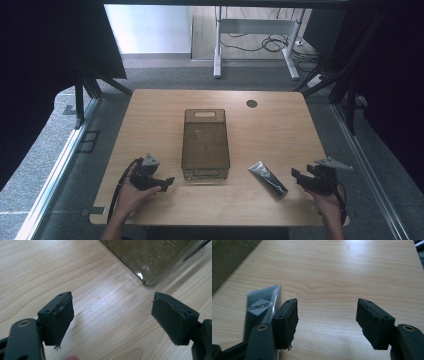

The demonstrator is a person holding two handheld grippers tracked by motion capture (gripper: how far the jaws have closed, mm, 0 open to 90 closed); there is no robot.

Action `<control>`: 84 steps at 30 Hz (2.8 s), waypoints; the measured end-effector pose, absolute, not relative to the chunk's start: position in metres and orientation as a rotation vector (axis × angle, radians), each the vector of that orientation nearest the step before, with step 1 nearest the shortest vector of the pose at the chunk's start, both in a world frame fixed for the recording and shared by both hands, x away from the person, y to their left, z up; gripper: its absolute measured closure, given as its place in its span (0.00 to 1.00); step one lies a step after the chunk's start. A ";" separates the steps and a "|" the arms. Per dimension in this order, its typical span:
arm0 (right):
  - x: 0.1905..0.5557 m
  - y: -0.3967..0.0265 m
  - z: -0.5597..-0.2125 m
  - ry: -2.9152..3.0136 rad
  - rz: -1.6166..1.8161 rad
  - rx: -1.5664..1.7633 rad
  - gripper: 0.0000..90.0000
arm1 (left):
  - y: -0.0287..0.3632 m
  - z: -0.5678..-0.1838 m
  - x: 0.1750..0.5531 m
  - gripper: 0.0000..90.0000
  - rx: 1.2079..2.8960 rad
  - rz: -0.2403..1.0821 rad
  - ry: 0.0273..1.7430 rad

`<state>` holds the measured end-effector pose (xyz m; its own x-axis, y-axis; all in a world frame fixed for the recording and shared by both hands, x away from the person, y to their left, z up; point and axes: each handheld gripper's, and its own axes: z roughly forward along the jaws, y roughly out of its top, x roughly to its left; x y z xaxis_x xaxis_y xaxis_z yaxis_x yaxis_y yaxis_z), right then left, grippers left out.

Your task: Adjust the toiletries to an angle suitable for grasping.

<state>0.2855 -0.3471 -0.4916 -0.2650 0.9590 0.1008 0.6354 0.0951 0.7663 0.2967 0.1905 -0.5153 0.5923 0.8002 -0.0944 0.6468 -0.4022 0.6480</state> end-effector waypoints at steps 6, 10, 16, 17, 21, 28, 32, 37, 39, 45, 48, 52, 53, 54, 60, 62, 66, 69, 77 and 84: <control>0.284 -0.351 -0.492 1.966 1.045 1.573 0.43 | 0.192 -0.513 0.295 0.21 2.162 0.313 1.133; 0.285 -0.351 -0.494 1.973 1.043 1.575 0.46 | 0.193 -0.511 0.295 0.21 2.157 0.309 1.129; 0.284 -0.350 -0.494 2.025 1.052 1.537 0.64 | 0.193 -0.514 0.296 0.21 2.171 0.296 1.135; 0.284 -0.350 -0.494 2.031 1.052 1.534 0.67 | 0.193 -0.515 0.296 0.21 2.173 0.294 1.135; 0.284 -0.348 -0.494 2.050 1.052 1.526 0.76 | 0.192 -0.515 0.296 0.21 2.174 0.285 1.132; 0.285 -0.347 -0.494 2.073 1.058 1.524 0.92 | 0.194 -0.514 0.297 0.21 2.174 0.293 1.130; 0.285 -0.347 -0.494 2.090 1.065 1.523 0.97 | 0.194 -0.514 0.296 0.21 2.177 0.294 1.130; 0.283 -0.342 -0.491 2.126 1.067 1.494 0.99 | 0.190 -0.515 0.296 0.21 2.189 0.292 1.122; 0.282 -0.338 -0.489 2.142 1.067 1.476 0.99 | 0.190 -0.515 0.296 0.21 2.191 0.292 1.119; 0.275 -0.323 -0.482 2.208 1.065 1.418 1.00 | 0.189 -0.512 0.294 0.21 2.192 0.300 1.105; 0.271 -0.313 -0.479 2.261 1.059 1.374 1.00 | 0.190 -0.511 0.294 0.21 2.189 0.303 1.103; 0.268 -0.301 -0.478 2.309 1.059 1.333 1.00 | 0.190 -0.510 0.294 0.21 2.191 0.304 1.098; 0.267 -0.298 -0.478 2.323 1.058 1.323 1.00 | 0.190 -0.510 0.294 0.21 2.192 0.304 1.099; 0.267 -0.295 -0.479 2.336 1.054 1.314 1.00 | 0.190 -0.510 0.294 0.21 2.192 0.304 1.099; 0.261 -0.285 -0.491 2.405 1.018 1.309 1.00 | 0.186 -0.511 0.292 0.21 2.205 0.296 1.096; 0.258 -0.284 -0.494 2.418 1.004 1.315 1.00 | 0.185 -0.511 0.293 0.21 2.212 0.299 1.084; 0.258 -0.286 -0.498 2.427 0.994 1.327 1.00 | 0.184 -0.511 0.292 0.21 2.211 0.297 1.091; 0.258 -0.287 -0.501 2.428 0.995 1.341 1.00 | 0.184 -0.509 0.291 0.21 2.213 0.306 1.080; 0.259 -0.291 -0.501 2.422 0.993 1.355 1.00 | 0.185 -0.510 0.292 0.21 2.216 0.309 1.084; 0.262 -0.302 -0.503 2.383 0.984 1.399 1.00 | 0.184 -0.508 0.291 0.22 2.219 0.308 1.074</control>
